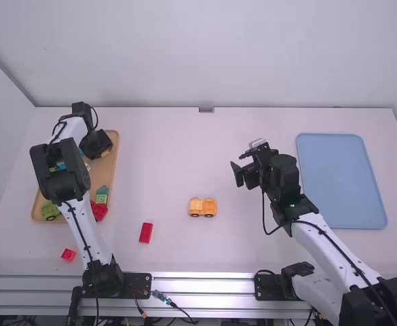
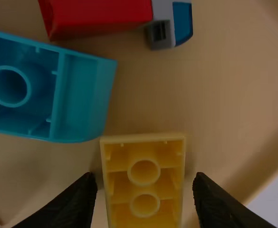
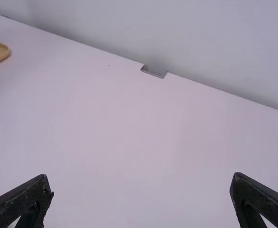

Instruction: Assemble lego blocks to make yellow taxi

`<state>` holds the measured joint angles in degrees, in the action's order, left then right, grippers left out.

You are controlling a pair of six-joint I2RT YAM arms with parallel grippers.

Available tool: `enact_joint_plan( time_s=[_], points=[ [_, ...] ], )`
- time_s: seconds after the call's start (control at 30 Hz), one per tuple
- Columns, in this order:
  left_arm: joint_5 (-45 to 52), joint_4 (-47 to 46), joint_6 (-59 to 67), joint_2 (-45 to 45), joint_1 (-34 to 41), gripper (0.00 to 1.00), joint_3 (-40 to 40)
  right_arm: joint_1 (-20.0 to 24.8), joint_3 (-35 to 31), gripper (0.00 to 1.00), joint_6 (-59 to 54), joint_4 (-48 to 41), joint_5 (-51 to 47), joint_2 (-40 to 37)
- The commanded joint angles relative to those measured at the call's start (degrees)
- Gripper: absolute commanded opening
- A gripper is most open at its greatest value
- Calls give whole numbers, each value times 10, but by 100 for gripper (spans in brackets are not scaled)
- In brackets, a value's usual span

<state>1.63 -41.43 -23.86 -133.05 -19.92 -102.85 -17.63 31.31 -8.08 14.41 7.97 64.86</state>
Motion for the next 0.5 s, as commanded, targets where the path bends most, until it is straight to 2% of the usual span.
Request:
enact_joint_plan(
  time_s=[0.0, 0.13, 0.23, 0.37, 0.47],
  points=[
    [5, -13, -8, -8, 1, 49, 15, 0, -2, 99, 2, 1, -3, 2],
    [5, -16, -8, -8, 1, 49, 15, -1, -2, 99, 2, 1, -3, 2],
    [5, -17, -8, -8, 1, 51, 15, 0, -2, 99, 2, 1, -3, 2],
    [5, -15, -8, -8, 1, 47, 15, -1, -2, 99, 2, 0, -3, 2],
    [5, -16, -8, -8, 1, 40, 15, 0, -2, 99, 2, -1, -3, 2]
  ],
)
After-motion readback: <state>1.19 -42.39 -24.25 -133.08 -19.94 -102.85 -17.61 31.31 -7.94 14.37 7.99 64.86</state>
